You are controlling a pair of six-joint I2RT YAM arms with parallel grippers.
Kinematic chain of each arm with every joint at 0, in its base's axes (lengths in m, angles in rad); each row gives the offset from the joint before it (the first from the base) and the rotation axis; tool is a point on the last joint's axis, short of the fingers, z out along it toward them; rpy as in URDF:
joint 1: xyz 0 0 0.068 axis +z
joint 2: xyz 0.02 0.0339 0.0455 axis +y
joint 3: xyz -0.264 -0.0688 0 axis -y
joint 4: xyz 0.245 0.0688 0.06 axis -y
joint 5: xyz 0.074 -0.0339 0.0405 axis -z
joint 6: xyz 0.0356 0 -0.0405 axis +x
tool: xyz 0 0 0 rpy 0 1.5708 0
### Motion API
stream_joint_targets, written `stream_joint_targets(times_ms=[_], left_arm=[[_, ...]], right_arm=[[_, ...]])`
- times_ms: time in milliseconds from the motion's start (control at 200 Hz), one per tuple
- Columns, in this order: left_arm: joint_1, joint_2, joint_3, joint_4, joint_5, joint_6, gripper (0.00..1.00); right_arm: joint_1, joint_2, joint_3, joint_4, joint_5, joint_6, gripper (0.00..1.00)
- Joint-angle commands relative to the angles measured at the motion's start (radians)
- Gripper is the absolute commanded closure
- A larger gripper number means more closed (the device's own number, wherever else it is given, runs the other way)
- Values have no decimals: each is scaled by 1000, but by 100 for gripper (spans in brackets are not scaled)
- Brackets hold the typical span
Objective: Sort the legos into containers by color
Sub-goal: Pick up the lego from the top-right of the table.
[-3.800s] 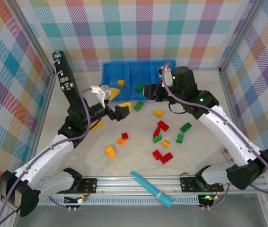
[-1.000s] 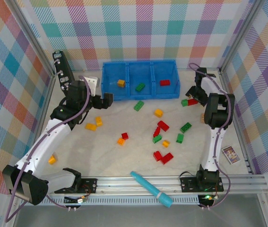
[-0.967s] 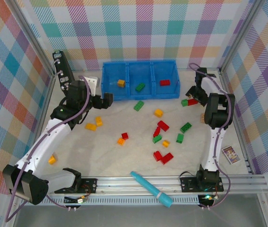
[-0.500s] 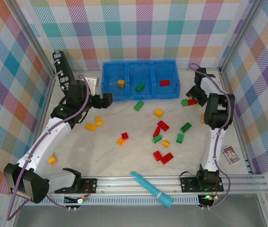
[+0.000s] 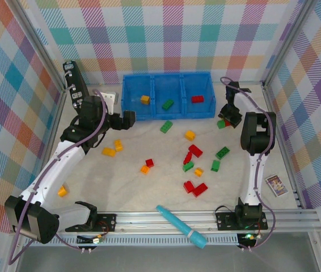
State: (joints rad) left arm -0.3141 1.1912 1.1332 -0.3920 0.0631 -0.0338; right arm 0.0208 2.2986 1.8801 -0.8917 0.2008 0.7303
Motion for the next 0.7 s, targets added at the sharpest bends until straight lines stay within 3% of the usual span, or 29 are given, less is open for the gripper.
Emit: stream_joint_targets(times_ms=[0, 350, 695], left_arm=[[12, -24, -10, -1, 19, -12, 0], [14, -5, -3, -9, 16, -7, 0], [13, 28, 20, -21, 24, -6, 0]], right_arm=[[15, 18, 42, -51, -2, 18, 51], [13, 31, 143, -109, 54, -120, 66], [50, -195, 132, -69, 2, -326, 67]])
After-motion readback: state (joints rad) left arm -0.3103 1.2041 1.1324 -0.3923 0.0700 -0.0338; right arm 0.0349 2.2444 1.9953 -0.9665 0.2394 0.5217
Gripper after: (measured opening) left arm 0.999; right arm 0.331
